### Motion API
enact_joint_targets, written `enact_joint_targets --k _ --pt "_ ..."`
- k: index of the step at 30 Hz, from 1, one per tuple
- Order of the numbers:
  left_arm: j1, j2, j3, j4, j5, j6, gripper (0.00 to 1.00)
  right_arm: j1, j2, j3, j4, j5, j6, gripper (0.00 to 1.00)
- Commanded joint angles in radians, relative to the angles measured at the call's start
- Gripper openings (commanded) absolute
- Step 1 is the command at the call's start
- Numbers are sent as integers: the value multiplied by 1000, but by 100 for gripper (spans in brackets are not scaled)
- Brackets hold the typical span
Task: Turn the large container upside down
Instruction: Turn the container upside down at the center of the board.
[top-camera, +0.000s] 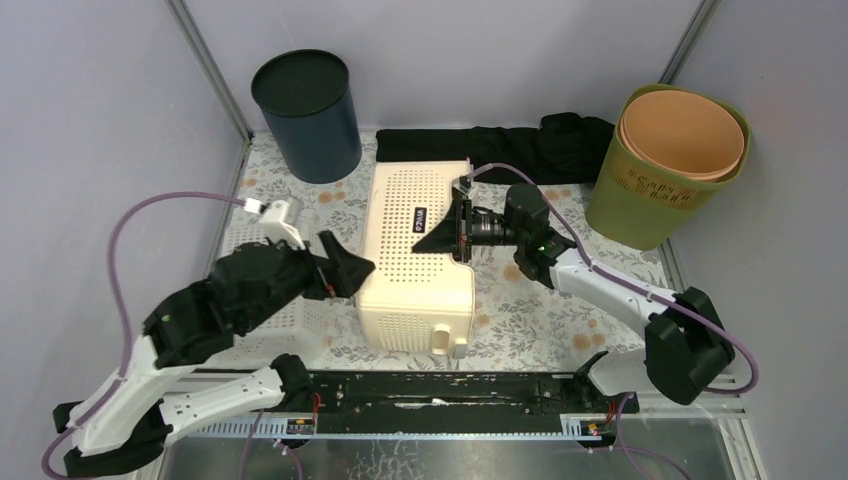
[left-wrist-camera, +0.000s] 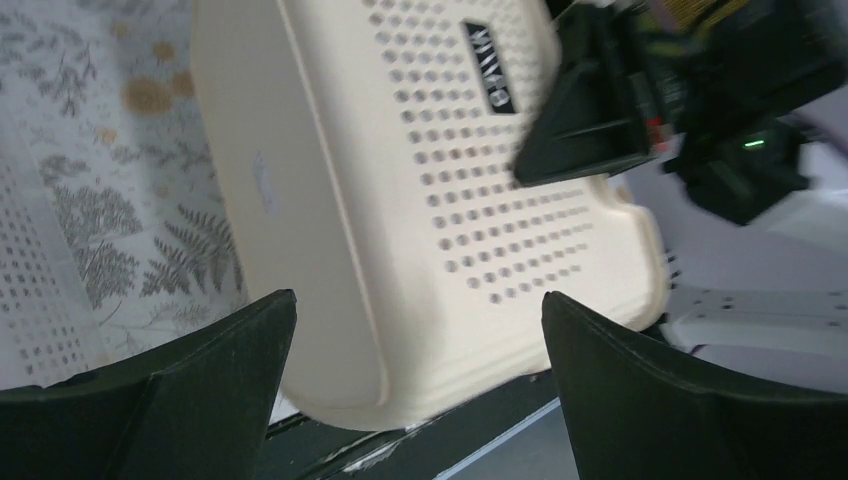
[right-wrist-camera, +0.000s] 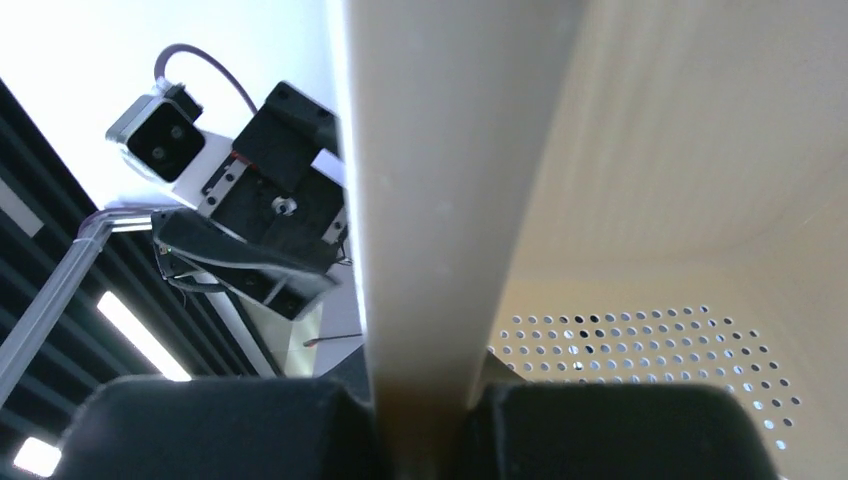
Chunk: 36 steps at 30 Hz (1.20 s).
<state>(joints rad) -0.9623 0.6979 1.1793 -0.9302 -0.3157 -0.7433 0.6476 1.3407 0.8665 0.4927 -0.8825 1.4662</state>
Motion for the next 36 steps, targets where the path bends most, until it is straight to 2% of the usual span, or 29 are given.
enact_joint_targets --k 1,6,12,27,32,36 --pt "1 -18 177 -48 -55 50 100 -1 45 94 416 -20 129 0" --pt "2 -33 264 -55 -31 53 100 -2 182 141 728 14 272 0" --pt "2 -53 242 -55 -29 40 100 0 357 249 943 64 401 0" --pt "2 -42 216 -44 -42 38 100 50 673 572 1083 168 465 0" --pt "2 -36 205 -42 -42 36 100 77 770 637 1118 198 462 0" --pt "2 -34 204 -42 -42 36 100 75 812 614 1181 206 475 0"
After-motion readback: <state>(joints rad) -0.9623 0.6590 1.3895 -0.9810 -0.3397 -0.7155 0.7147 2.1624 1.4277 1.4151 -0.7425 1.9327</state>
